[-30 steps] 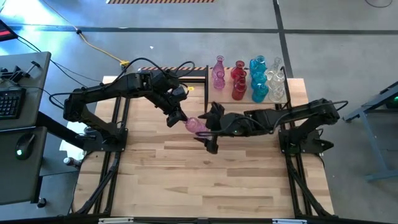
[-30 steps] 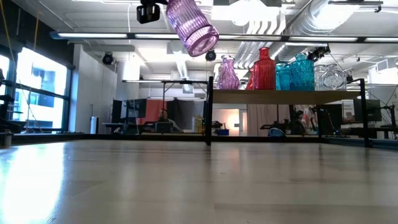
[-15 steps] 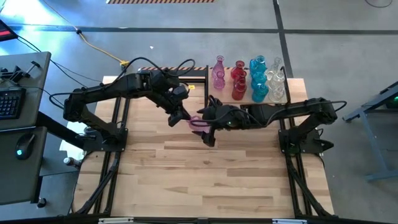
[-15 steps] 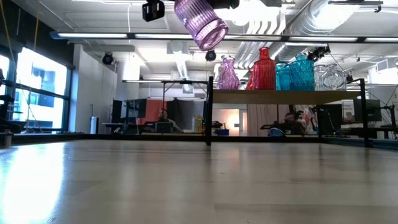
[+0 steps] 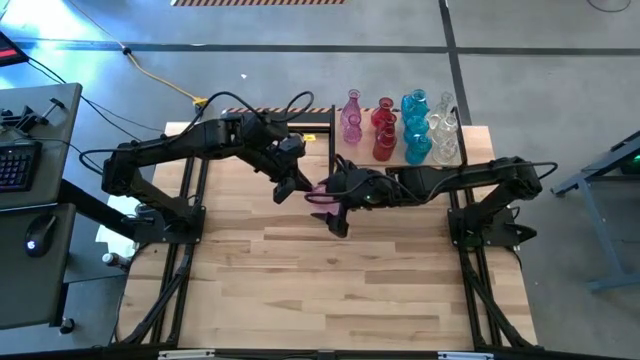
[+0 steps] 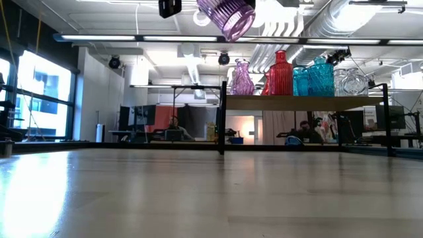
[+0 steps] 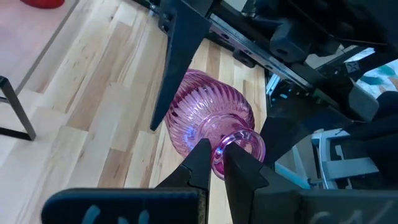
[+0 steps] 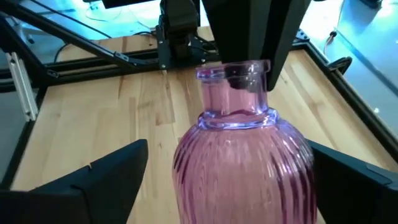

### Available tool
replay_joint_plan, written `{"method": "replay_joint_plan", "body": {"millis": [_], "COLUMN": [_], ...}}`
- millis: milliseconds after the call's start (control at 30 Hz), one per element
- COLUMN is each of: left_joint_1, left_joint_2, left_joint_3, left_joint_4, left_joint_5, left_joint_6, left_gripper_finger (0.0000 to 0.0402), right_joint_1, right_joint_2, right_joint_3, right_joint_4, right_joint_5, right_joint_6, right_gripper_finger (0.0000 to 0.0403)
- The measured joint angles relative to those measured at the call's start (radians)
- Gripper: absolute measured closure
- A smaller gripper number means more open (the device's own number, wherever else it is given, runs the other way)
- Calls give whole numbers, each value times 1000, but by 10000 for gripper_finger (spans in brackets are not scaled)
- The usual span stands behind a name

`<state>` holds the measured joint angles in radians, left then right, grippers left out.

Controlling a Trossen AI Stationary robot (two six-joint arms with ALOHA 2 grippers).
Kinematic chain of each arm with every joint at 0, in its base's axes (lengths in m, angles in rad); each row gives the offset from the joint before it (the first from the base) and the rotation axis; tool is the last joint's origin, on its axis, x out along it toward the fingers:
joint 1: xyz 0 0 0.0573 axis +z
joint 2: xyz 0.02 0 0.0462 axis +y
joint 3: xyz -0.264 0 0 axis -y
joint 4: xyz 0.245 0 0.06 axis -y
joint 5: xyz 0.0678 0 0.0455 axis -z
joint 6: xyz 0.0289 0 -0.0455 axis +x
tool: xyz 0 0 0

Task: Sort vases onto shelf
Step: Put the pink vase on the shelf aligned with the pink vases

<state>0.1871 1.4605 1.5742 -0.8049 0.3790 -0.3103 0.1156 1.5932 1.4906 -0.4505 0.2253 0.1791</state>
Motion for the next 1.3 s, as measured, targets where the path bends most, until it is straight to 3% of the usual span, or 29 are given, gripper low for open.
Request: {"method": "replay_joint_plan", "body": {"millis": [467,767,1300], "left_joint_1": [0,2,24], "left_joint_2": [1,1,-7], "left_joint_3": [0,0,0], "left_joint_4": [-3,1,-5], "left_joint_5": [-4,-48,-60], "left_joint_6": [-2,-25,-2], "left_gripper_finger": [385,360,357], "right_joint_1": [-32,-27,-25], "right_joint_2": [-1,-1,-11], "right_joint_3": [0,0,-1], "right_joint_4": [-37,-51,-112], "right_joint_5": [-84,-81,-87], "right_joint_6": [86,119,167], "right_gripper_finger": [146,141,143]}}
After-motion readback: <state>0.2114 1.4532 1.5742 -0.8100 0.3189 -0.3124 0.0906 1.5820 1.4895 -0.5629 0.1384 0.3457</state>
